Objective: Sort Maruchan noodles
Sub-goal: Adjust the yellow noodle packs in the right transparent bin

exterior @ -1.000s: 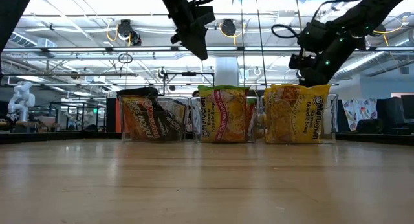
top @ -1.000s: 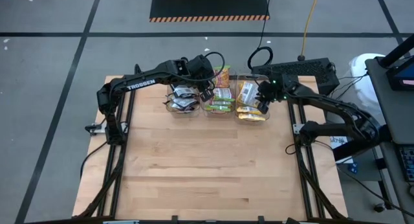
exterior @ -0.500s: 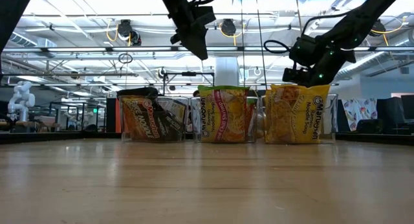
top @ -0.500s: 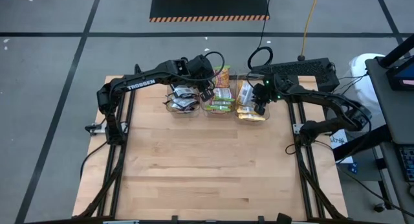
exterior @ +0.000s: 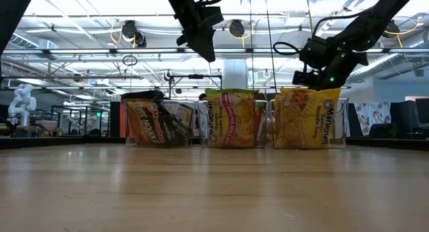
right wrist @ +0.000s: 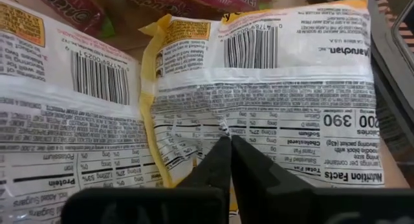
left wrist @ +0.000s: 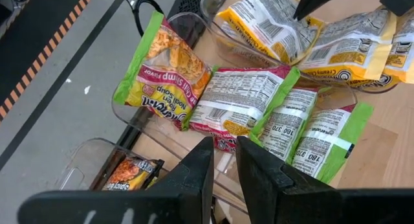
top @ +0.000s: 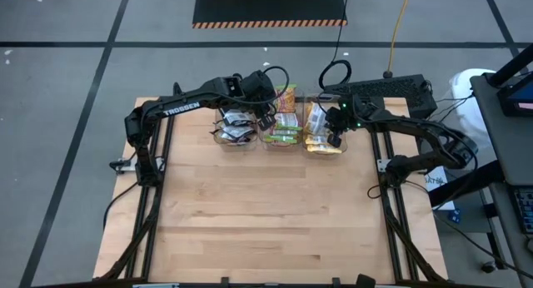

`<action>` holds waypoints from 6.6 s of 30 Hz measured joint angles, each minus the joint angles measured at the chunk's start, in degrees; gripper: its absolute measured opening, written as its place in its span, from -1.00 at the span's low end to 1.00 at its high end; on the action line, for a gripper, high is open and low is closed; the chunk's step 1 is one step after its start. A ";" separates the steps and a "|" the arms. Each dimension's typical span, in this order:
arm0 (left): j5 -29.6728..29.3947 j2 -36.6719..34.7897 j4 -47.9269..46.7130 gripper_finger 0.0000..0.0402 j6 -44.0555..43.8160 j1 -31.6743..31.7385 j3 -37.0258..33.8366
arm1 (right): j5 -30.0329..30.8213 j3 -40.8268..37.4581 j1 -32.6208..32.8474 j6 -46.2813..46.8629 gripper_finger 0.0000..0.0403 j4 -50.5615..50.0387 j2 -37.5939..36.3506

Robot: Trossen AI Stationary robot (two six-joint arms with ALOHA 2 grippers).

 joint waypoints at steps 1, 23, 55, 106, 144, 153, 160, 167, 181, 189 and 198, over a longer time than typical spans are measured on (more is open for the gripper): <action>-0.01 0.00 -0.01 -0.63 0.00 0.00 0.00 | 0.00 0.00 0.00 -0.06 -0.99 -0.16 -0.19; 0.01 0.00 0.01 -0.63 -0.22 0.00 0.00 | -6.93 -0.09 0.00 5.02 -1.00 -8.51 -18.24; 0.01 0.00 0.15 -0.63 -0.17 0.00 0.00 | -7.68 0.00 0.01 9.00 -1.00 -15.50 -20.97; 4.64 0.00 7.30 -0.63 4.19 3.41 0.00 | -1.15 -0.02 -0.04 14.91 -1.00 12.78 -22.83; 26.22 22.76 27.43 -0.63 0.85 6.23 27.68 | 4.52 -0.04 -0.09 18.07 -1.00 11.31 -39.68; 25.60 19.30 17.01 -0.63 1.67 8.55 29.66 | 4.32 7.16 0.00 9.35 -1.00 17.31 -24.46; 25.56 16.83 10.25 -0.63 3.02 10.30 29.59 | 4.06 22.76 -0.02 4.97 -1.00 6.04 -9.37; 25.51 13.58 5.33 -0.63 4.37 12.31 29.59 | 1.48 38.04 -0.02 1.70 -1.00 -19.76 1.37; 25.54 7.65 -3.89 -0.63 4.67 15.13 29.61 | 1.89 47.69 0.00 -5.48 -1.00 -44.06 16.32; 25.32 7.65 -6.88 -0.63 5.35 14.97 29.59 | 4.35 47.67 0.00 -11.30 -1.00 -53.54 23.67; 25.30 7.65 -12.53 -0.63 6.60 14.99 29.58 | 7.62 47.67 0.00 -10.21 -0.93 -51.16 25.76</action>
